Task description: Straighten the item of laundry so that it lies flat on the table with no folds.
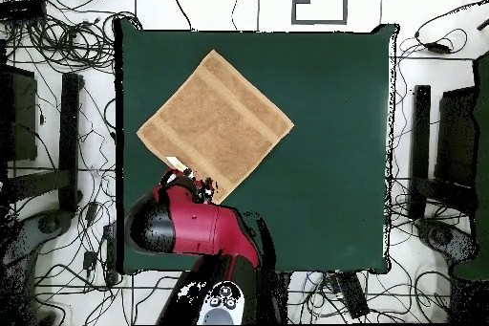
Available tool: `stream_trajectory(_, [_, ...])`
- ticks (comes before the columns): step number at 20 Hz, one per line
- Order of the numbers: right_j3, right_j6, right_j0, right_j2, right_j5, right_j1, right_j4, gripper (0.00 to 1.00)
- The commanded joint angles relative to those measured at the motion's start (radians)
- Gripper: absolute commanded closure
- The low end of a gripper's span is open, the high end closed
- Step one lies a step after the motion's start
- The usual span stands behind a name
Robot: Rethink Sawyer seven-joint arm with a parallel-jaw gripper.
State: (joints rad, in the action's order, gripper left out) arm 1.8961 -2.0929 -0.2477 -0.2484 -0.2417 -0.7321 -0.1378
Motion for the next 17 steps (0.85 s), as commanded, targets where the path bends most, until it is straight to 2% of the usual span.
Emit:
stream_trajectory(1, [0.076, -0.106, -0.003, 0.102, 0.053, 0.056, 0.047, 0.00])
stream_trajectory(17, [0.083, -0.113, -0.002, 0.106, 0.100, 0.079, 0.052, 0.00])
